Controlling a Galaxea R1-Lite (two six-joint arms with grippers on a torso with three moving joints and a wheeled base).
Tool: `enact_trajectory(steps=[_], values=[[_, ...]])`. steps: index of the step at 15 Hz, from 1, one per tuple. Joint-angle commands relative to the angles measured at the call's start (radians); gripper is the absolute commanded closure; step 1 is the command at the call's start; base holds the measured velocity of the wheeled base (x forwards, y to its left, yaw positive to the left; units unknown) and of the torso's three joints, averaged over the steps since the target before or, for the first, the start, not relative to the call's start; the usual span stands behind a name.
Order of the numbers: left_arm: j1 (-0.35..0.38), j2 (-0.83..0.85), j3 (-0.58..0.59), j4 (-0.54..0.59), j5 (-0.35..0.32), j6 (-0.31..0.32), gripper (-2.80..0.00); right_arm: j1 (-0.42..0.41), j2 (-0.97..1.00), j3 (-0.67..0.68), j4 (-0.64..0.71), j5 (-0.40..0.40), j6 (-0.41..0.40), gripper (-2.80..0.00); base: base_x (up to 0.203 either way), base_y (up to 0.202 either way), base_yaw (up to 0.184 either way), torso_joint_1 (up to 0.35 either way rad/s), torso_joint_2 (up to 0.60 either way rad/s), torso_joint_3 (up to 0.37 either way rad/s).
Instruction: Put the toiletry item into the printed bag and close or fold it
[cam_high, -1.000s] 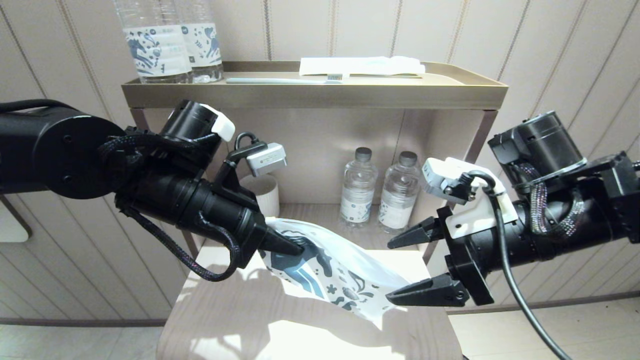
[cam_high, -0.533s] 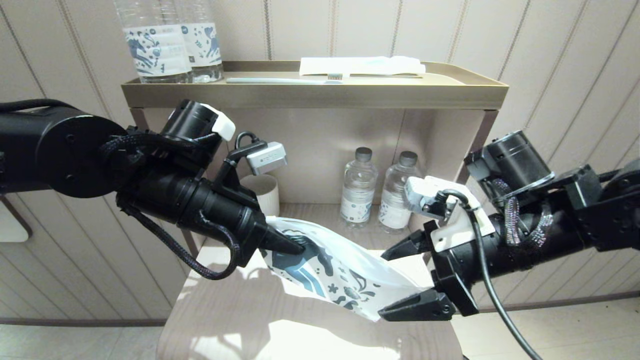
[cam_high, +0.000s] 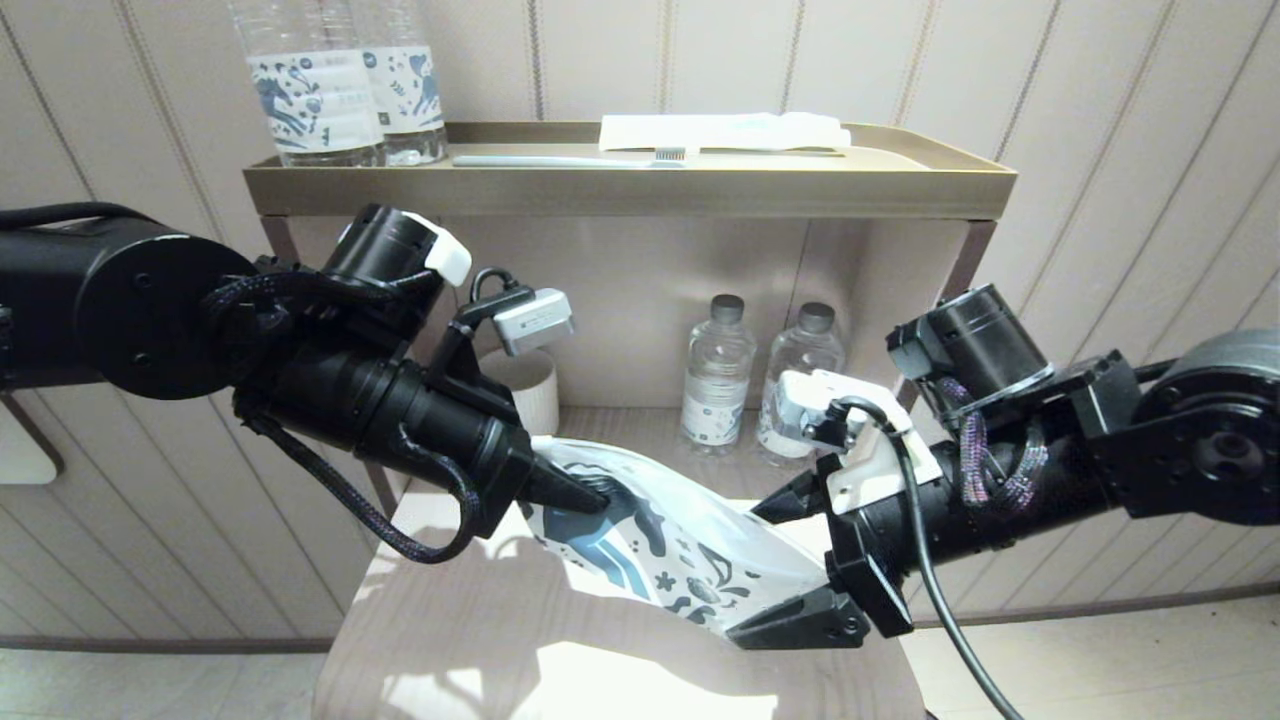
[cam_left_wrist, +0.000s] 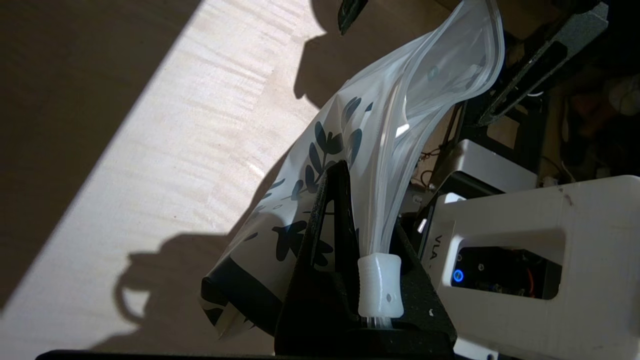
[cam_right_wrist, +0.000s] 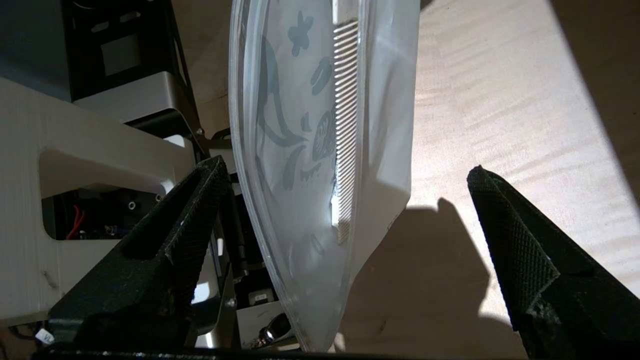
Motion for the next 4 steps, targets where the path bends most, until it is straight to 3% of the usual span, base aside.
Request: enact_trajectory(steps=[1, 4], values=[[0.0, -0.002, 0.0, 0.003, -0.004, 0.002, 0.0, 0.002, 0.008, -0.005, 0.003, 0.005, -0.001, -2.8, 0.0, 0.0, 0.0, 0.0, 0.0, 0.0], [0.0, -0.002, 0.002, 0.005, -0.004, 0.002, 0.0, 0.003, 0.005, -0.001, 0.002, 0.006, -0.006, -2.8, 0.0, 0.0, 0.0, 0.0, 0.0, 0.0]])
